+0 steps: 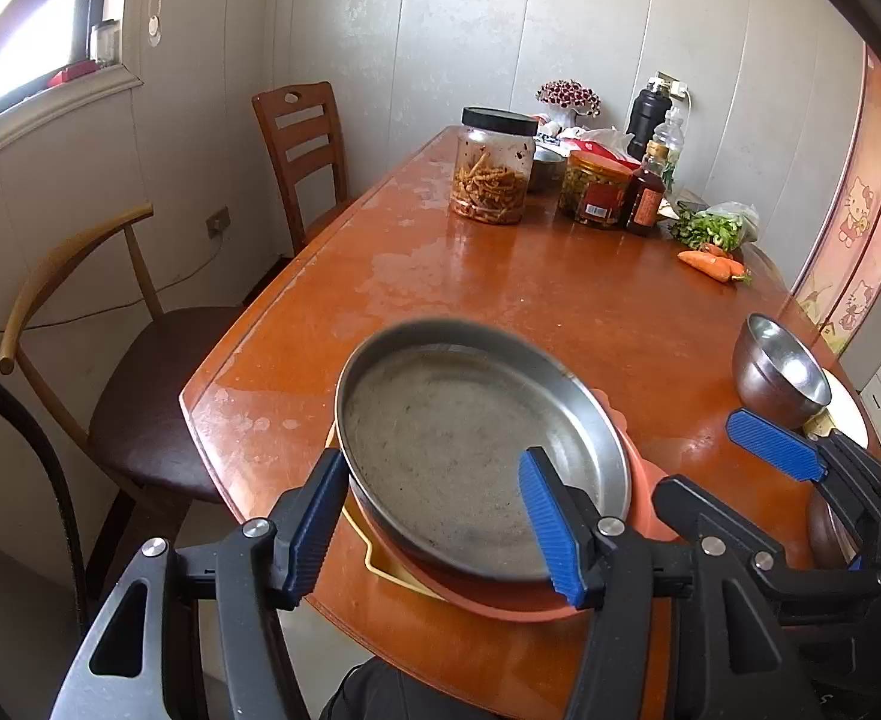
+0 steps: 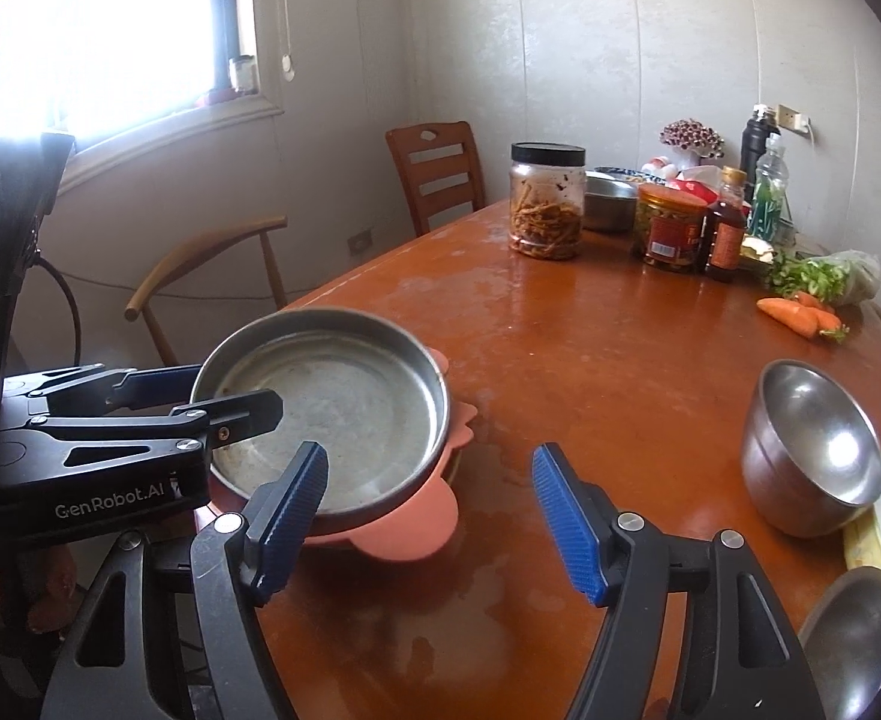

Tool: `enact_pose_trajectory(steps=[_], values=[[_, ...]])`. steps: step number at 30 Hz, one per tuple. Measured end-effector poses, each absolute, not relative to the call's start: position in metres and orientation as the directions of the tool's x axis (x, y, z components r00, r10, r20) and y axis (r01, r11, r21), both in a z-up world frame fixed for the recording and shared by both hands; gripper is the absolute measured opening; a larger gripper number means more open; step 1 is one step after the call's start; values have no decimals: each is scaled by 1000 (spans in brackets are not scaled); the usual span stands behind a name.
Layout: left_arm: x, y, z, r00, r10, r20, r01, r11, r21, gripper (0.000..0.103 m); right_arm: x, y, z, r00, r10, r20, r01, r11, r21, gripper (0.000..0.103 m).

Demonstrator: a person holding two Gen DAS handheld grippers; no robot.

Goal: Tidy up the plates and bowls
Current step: 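Lower the metal pan onto the orange plate and open the left gripper, then move the left gripper to the large steel basin rim and grasp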

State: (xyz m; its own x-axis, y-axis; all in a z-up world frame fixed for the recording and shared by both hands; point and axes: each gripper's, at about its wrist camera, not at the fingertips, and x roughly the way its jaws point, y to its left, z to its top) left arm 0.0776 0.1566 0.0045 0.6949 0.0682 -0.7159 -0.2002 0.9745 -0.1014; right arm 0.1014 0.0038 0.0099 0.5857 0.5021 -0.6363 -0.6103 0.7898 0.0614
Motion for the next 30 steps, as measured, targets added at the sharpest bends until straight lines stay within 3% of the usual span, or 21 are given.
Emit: enact_pose_trajectory(steps=[30], values=[[47, 85, 46, 763, 70, -643, -125, 991, -40, 65, 59, -77, 57, 703, 493, -513, -537, 840, 71, 74]])
